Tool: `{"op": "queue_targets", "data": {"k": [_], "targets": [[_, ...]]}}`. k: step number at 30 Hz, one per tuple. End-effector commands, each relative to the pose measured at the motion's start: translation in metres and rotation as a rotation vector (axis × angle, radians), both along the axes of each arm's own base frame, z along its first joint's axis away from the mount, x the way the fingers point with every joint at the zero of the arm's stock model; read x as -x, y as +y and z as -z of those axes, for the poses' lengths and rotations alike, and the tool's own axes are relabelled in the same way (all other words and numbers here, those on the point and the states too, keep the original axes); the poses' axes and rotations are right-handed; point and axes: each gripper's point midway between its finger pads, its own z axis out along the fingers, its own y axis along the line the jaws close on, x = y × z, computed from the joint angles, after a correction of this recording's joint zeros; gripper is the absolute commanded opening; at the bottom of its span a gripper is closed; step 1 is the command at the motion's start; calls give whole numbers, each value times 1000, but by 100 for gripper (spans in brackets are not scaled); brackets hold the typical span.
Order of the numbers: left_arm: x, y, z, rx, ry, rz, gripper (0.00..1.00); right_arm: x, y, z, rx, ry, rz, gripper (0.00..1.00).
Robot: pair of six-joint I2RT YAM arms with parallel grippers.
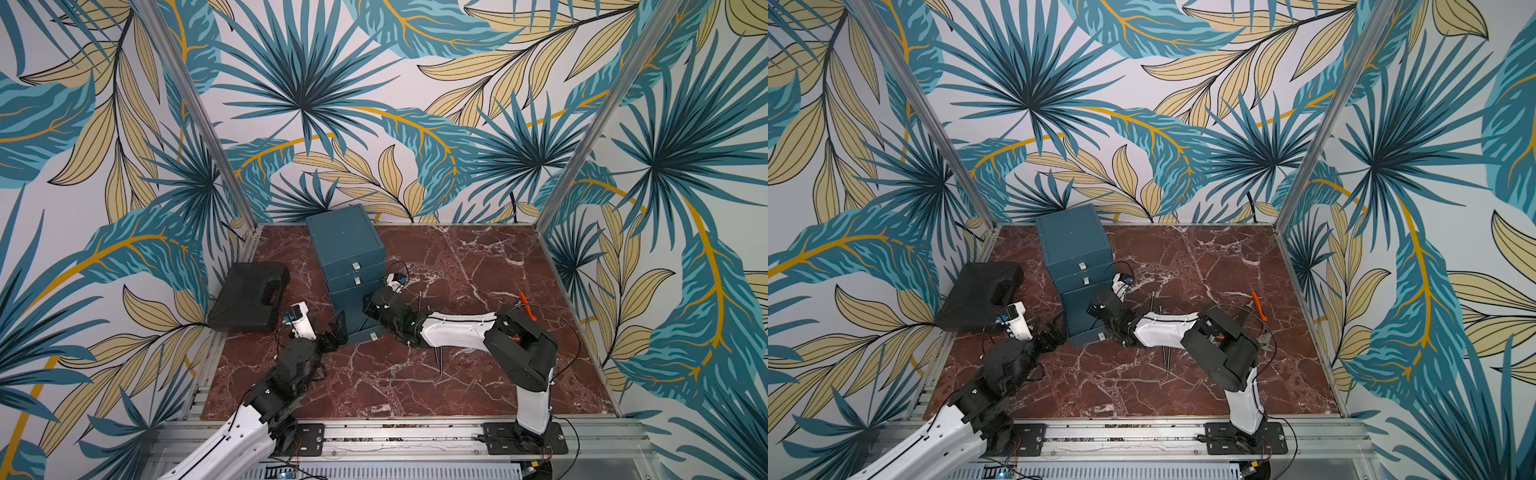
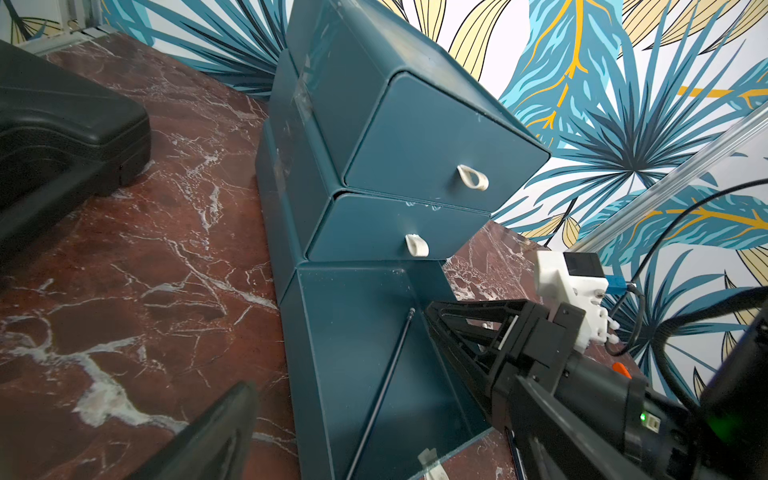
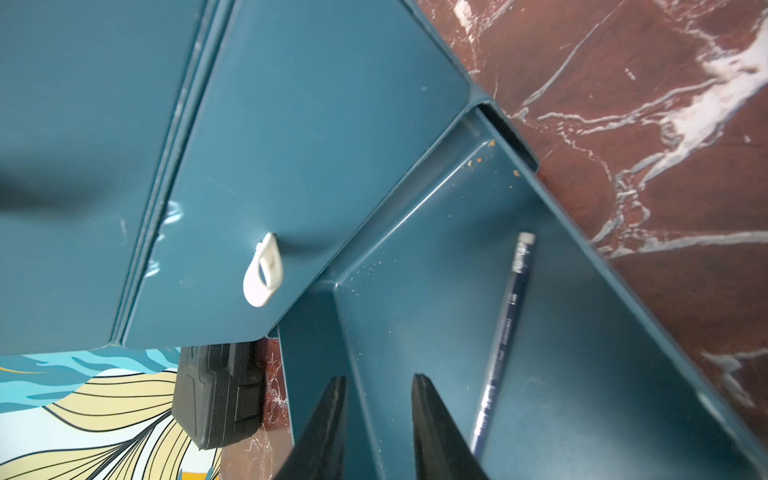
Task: Please place the pencils in the drawer according to their color
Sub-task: Place the pencil in the drawer.
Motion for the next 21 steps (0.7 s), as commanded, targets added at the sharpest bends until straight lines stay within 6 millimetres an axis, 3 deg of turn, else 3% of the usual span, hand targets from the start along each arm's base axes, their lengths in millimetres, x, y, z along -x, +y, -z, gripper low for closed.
{"op": "queue_targets", "data": {"k": [1,8,12,16,21], "targets": [[0,1,-6,10,-15,-3,100,1,2,-13,19,-19,-23,33],[0,-2,-10,6,-3,13,100,6,-10,-43,85,-78,-52,40],[-1,-7,-13,17,1,31,100,12,-27,-61,147,-110,-47,45],[-4,-17,-13,15,33,69,100,19,-55,-75,222,-136,-12,52],[-11,-37,-18,-18,76,118,100,31,-105,-87,344,-158,75,61]]}}
